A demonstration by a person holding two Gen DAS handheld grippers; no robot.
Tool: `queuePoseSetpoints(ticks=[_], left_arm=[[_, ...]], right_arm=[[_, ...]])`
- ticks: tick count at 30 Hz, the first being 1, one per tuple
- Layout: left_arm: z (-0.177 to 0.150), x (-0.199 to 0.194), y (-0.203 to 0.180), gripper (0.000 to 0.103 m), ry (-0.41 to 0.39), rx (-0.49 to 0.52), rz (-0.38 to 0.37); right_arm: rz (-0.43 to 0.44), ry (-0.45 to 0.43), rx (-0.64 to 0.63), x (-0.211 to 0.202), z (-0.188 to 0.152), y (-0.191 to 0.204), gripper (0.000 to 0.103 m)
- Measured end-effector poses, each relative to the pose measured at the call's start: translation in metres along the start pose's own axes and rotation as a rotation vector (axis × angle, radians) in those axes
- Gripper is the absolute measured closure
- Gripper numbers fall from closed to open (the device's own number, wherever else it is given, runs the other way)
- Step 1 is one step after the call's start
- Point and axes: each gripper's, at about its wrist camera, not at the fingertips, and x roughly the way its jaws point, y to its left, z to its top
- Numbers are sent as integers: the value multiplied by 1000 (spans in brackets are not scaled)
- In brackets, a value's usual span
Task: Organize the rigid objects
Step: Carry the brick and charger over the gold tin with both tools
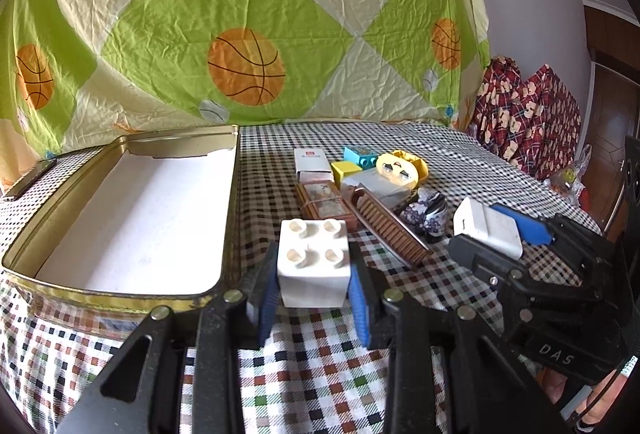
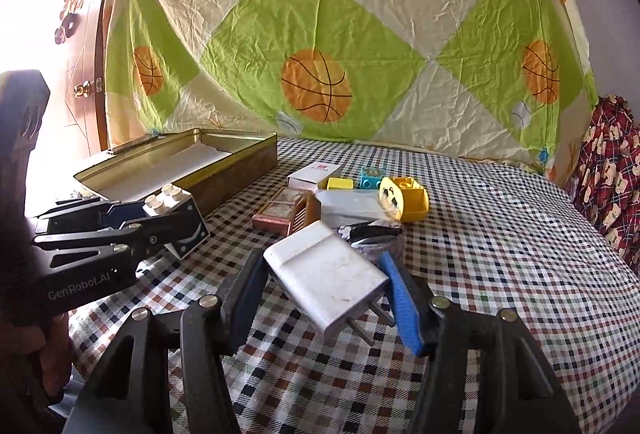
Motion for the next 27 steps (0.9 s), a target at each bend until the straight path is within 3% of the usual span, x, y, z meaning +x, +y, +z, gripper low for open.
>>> queuePoseSetpoints(ticks=[14,27], left_arm=[[-1,-10,1,73,-80,-2,18],[-4,-19,-1,73,-140,21,21]], right_arm=[[-30,-185,-16,-16,18,2,43],[4,-188,78,-14,15,-13,43]])
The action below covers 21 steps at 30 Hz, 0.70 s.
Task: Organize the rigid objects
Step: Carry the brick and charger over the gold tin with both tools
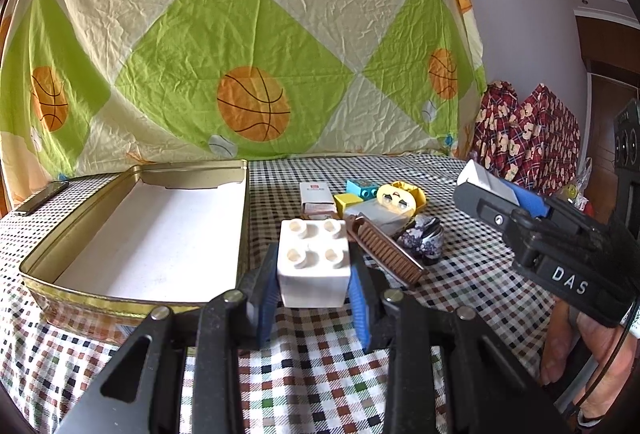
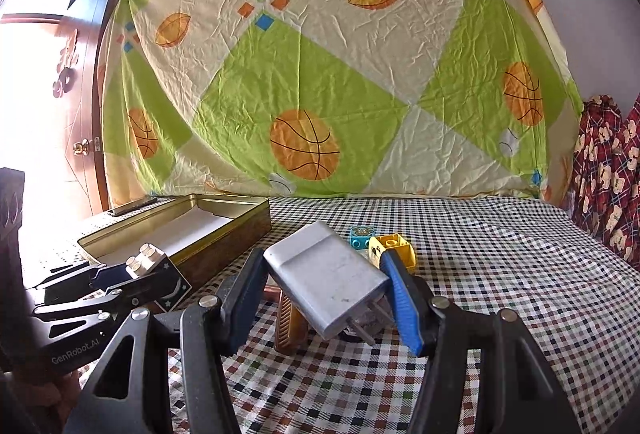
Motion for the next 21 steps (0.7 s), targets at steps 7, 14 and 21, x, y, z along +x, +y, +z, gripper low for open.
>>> queuePoseSetpoints(ticks=[7,14,21], left_arm=[[-1,-6,1,73,-34,-3,-2],[-3,-15,7,73,-75,11,28],[-4,-24,18,73,-113,11,57]], right_arm=[[-16,-81,-11,-13,-3,2,43],[-36,-75,-18,-11,-2,4,43],[-91,-74,-41,-11,-2,12,43]])
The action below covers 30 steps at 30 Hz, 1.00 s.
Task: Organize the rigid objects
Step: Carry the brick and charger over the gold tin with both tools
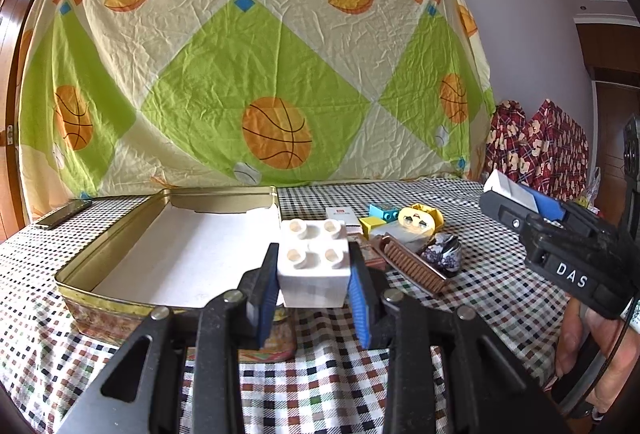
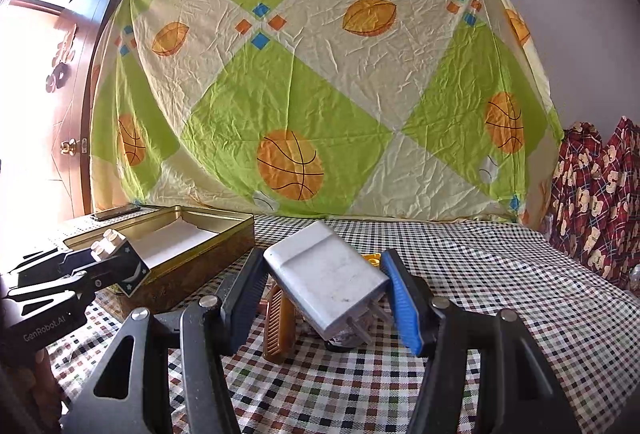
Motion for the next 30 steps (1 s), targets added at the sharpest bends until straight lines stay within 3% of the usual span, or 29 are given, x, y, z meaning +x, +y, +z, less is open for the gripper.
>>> queuePoseSetpoints(ticks=[30], left_arm=[[-3,-15,49,73,-37,-51,134]], right_arm=[[122,47,-66,16,5,70,43]])
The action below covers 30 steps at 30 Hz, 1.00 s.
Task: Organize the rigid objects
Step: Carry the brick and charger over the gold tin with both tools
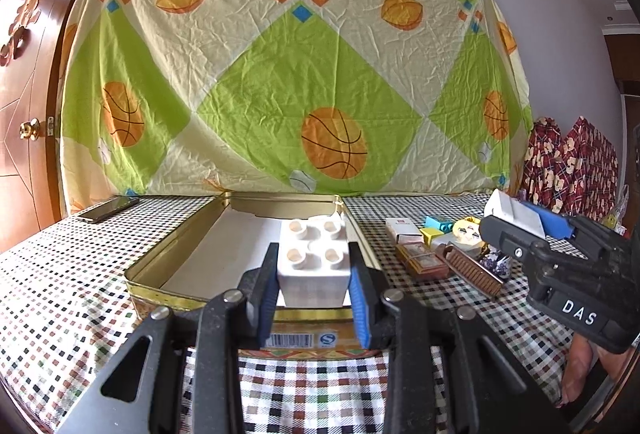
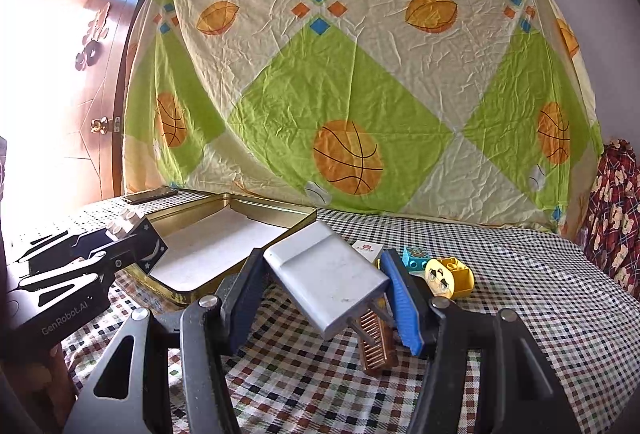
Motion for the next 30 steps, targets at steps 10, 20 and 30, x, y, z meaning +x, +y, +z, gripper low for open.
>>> queuePoseSetpoints(ticks=[10,20,30], left_arm=[[0,0,13,73,13,-24,13],[1,1,22,73,29,-42,31],[1,2,30,73,39,-54,54]], right_arm=[[41,5,-24,3,1,19,43],[66,13,-44,7,3,30,43],[79,27,-38,12,5,34,43]])
